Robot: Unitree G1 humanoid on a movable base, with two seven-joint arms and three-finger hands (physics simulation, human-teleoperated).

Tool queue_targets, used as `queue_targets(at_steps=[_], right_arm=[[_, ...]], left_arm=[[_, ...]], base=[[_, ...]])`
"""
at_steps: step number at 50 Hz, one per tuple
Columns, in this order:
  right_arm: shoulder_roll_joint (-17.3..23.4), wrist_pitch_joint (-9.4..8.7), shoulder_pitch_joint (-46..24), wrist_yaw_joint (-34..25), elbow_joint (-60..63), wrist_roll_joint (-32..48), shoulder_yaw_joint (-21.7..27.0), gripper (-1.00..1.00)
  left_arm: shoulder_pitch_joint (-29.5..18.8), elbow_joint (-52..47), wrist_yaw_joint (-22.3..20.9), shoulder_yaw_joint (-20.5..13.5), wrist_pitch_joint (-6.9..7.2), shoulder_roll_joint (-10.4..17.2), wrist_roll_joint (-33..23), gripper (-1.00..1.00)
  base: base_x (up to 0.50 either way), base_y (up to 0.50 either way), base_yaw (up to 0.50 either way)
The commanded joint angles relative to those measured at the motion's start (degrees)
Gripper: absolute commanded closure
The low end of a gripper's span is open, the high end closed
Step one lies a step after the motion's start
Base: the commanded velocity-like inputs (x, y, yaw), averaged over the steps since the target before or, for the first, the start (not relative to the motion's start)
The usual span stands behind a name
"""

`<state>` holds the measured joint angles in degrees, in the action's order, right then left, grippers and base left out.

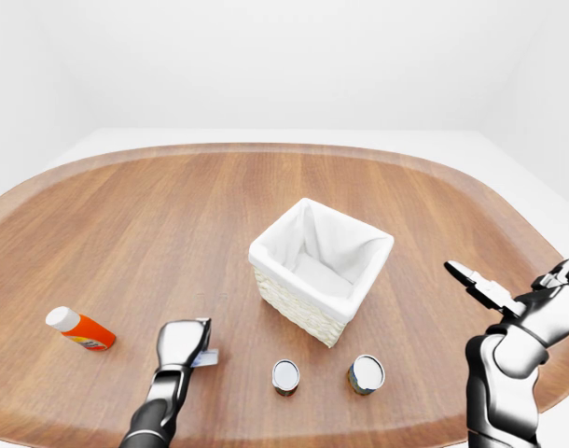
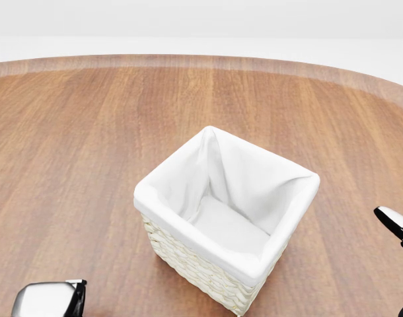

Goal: Pick up the alphabet soup and the cream cheese box, and put them in the basket.

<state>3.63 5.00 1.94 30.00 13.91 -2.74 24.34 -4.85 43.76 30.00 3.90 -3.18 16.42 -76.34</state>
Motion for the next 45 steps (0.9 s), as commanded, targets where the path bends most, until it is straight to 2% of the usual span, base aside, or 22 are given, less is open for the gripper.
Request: queue_targets(at_steps=[1,2,3,4,6,7,8,11,13,16,19,25,31,33,35,45], right_arm=[[0.1,-0.27,-0.1,0.0,0.0,0.2,0.0,-1.00],[0.1,-0.04,-0.2,0.0,-0.3,0.2,0.0,-1.00],[0.2,0.00,-0.3,0.0,-0.8,0.2,0.0,-1.00],[0.2,0.00,-0.3,0.0,-0.8,0.2,0.0,-1.00],[0.2,0.00,-0.2,0.0,-0.6,0.2,0.0,-1.00],[0.2,0.00,-0.2,0.0,-0.6,0.2,0.0,-1.00],[0.2,0.00,-0.2,0.0,-0.6,0.2,0.0,-1.00],[0.3,0.00,-0.3,0.0,-1.2,0.3,0.0,-1.00],[0.3,0.00,-0.3,0.0,-1.5,0.4,0.0,-1.00],[0.4,0.00,-0.3,0.0,-1.2,0.4,0.0,-1.00],[0.3,0.00,-0.2,0.0,-1.2,0.3,0.0,-1.00],[0.2,0.00,-0.1,0.0,-0.8,0.1,0.0,-1.00],[0.1,-0.07,-0.1,0.0,-0.3,-0.1,0.1,-1.00],[0.1,-0.62,0.1,0.0,0.4,-0.1,0.1,-1.00],[0.1,0.00,-0.1,0.0,-0.4,-0.1,0.1,-1.00],[0.2,0.00,-0.1,0.0,-0.8,-0.4,0.0,-1.00]], left_arm=[[2.1,-7.7,0.0,-2.8,5.72,-1.5,-1.3,1.00],[2.5,-8.5,0.0,-2.3,2.13,-0.7,-0.5,1.00],[3.0,-10.8,0.0,-3.6,7.16,-2.0,-0.5,1.00],[3.2,-11.4,0.0,-2.8,3.96,-1.2,-0.3,1.00],[2.8,-11.7,0.0,-2.9,6.93,-2.2,-1.3,1.00],[2.9,-12.4,0.0,-2.6,6.12,-2.3,-1.0,1.00],[2.9,-12.5,0.0,-2.6,6.07,-2.3,-1.0,1.00],[3.8,-17.5,-0.9,-2.8,7.84,-3.3,-1.0,1.00],[4.2,-19.6,-2.3,-2.9,8.16,-3.6,-1.2,1.00],[4.6,-23.6,-5.1,-3.6,8.18,-4.1,-1.0,1.00],[5.2,-28.8,-6.2,-4.7,8.18,-5.0,0.8,1.00],[5.9,-35.7,-10.0,-4.8,8.18,-6.1,-0.6,1.00],[4.7,-37.4,-11.6,-5.0,8.18,-7.0,-1.1,1.00],[4.5,-39.3,-13.0,-4.8,8.18,-7.2,-2.1,1.00],[4.5,-41.1,-14.3,-4.8,8.18,-7.4,-2.7,1.00],[4.0,-51.1,-21.5,-4.6,8.18,-9.2,-5.5,1.00]], base=[[0.00,0.00,0.00],[0.00,0.00,0.00],[0.00,0.00,0.00],[0.00,0.00,0.00],[0.00,0.00,0.00],[0.00,0.00,0.00],[0.00,0.00,0.00],[0.00,0.00,0.00],[0.00,0.00,0.00],[0.00,0.00,0.00],[0.00,0.00,0.00],[0.00,0.00,0.00],[0.00,0.00,0.00],[0.00,0.00,0.00],[0.00,0.00,0.00],[0.00,0.00,0.00]])
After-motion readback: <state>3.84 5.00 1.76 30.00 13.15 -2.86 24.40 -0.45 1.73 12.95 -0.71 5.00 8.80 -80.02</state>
